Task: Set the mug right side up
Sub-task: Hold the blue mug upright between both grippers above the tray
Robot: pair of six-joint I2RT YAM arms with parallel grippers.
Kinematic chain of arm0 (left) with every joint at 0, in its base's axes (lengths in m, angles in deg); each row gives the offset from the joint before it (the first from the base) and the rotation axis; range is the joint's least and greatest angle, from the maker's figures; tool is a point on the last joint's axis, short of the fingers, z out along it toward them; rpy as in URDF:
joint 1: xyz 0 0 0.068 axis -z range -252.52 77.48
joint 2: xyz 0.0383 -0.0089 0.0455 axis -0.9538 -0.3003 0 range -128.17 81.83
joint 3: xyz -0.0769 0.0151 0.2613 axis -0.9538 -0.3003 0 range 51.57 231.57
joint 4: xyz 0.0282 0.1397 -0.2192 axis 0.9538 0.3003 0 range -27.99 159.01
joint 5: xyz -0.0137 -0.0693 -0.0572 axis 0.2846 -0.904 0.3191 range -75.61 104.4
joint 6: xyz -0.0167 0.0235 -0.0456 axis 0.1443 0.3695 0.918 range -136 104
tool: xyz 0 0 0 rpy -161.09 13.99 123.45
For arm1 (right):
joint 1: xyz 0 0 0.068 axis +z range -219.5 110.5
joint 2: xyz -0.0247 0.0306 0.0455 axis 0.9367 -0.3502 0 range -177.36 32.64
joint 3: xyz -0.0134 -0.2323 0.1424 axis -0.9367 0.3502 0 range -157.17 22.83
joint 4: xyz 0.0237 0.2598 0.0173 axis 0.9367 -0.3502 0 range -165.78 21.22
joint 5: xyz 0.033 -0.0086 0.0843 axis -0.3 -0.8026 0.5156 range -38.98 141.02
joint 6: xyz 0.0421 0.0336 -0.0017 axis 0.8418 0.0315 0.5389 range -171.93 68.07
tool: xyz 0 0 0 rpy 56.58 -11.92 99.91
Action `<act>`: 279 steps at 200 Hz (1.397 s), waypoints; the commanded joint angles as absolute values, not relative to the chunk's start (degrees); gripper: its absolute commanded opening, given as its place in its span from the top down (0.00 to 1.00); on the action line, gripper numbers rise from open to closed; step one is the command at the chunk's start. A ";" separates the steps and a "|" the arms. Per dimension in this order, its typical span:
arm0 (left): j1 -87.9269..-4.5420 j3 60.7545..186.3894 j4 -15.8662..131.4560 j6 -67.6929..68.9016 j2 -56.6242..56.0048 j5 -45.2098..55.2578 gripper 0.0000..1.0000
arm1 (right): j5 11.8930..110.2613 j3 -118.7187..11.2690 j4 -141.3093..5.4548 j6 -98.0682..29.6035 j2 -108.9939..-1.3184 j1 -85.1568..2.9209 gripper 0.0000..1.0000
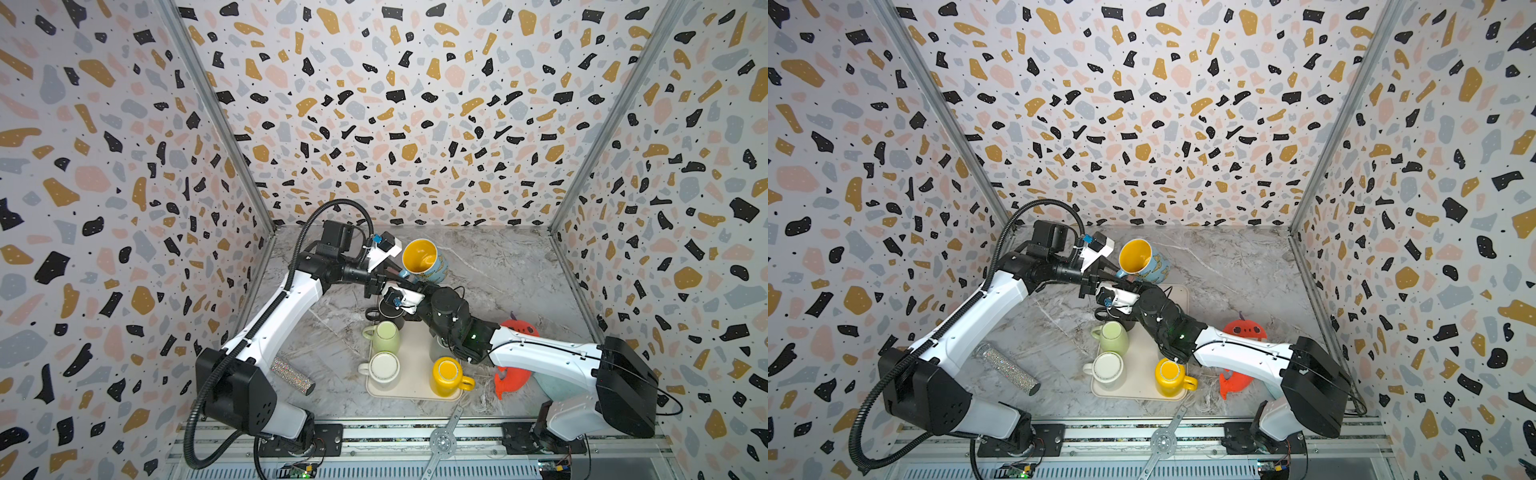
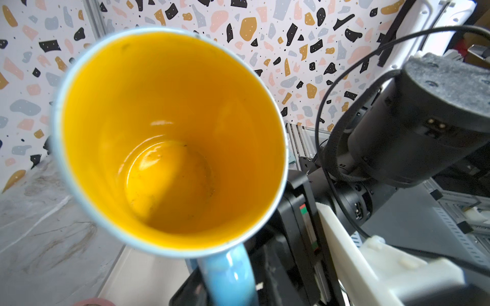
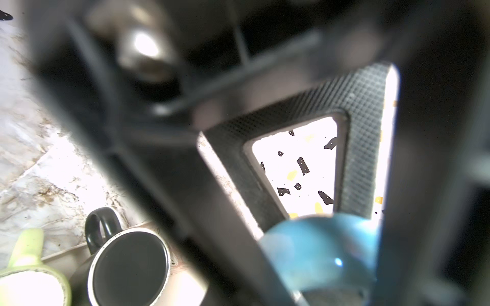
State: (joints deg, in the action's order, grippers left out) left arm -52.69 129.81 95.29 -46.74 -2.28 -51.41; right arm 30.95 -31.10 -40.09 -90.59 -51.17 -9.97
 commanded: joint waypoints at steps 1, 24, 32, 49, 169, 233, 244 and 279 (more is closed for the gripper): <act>-51.38 128.77 95.52 -46.50 -3.23 -54.72 0.81 | 31.52 -34.57 -32.83 -91.35 -48.80 -9.03 1.00; -51.39 128.65 95.23 -45.87 -3.64 -54.70 0.93 | 31.59 -35.03 -33.00 -91.61 -49.40 -8.78 1.00; -51.39 128.65 94.61 -44.92 -3.73 -54.53 0.98 | 31.55 -35.24 -33.29 -91.66 -49.53 -8.71 1.00; -51.41 128.51 93.45 -43.33 -4.24 -54.26 1.00 | 31.69 -35.69 -33.67 -91.58 -49.95 -8.58 1.00; -51.37 127.33 91.45 -43.42 -1.86 -60.84 0.94 | 26.23 -41.01 -36.61 -92.23 -53.31 -8.91 1.00; -51.41 127.96 90.63 -40.92 -1.08 -56.20 0.60 | 21.71 -44.65 -39.08 -93.50 -56.83 -8.58 1.00; -51.41 127.11 86.92 -37.31 -0.40 -54.76 0.59 | 21.66 -45.00 -39.32 -93.35 -56.99 -8.59 1.00; -51.37 121.28 72.05 -24.44 3.54 -48.69 0.54 | 21.53 -46.53 -41.48 -92.90 -58.01 -8.54 1.00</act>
State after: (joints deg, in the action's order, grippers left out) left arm -55.99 125.02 80.65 -33.59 -0.53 -49.29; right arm 22.45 -39.80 -45.23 -90.50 -57.18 -8.84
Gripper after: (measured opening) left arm 0.444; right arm 0.121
